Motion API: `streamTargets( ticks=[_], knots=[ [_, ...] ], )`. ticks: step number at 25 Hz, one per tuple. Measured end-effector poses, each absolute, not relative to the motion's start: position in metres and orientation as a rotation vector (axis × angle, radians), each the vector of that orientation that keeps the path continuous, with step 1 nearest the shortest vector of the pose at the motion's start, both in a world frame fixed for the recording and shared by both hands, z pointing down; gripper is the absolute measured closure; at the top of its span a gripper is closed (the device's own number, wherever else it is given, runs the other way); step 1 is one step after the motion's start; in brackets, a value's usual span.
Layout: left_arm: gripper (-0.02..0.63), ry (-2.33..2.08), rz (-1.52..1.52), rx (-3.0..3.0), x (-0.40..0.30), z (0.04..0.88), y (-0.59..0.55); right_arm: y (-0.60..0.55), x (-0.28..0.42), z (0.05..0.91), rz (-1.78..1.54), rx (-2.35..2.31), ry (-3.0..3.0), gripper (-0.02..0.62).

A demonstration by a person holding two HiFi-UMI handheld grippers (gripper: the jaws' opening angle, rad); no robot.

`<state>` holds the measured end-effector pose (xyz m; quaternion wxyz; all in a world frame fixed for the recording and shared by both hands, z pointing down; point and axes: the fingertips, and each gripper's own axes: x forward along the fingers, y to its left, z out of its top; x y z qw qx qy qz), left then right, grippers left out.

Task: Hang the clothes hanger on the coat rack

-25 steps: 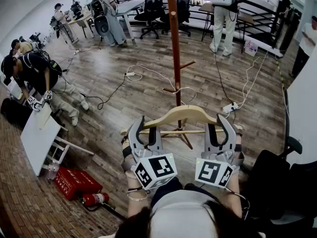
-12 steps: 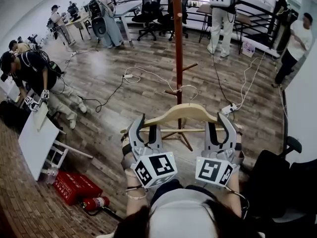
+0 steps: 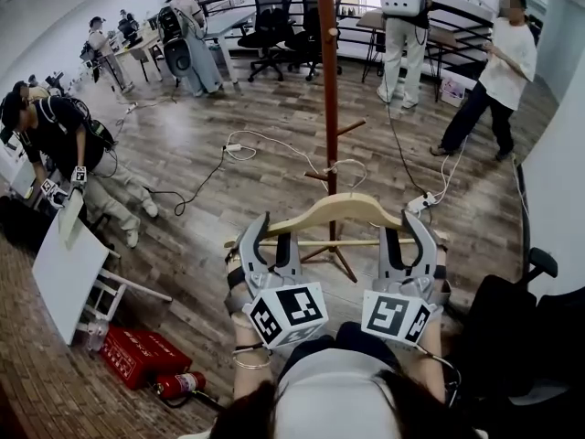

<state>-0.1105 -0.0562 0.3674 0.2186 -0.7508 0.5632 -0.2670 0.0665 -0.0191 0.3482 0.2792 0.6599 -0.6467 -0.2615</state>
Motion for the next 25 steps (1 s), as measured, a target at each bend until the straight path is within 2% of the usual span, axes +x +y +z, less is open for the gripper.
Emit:
streamTargets(
  ticks=[25],
  knots=[
    [0.453,1.552,-0.742,-2.048,-0.102,0.367,-0.117,-0.083,0.077,0.342,-0.729,1.768,-1.75,0.456]
  ],
)
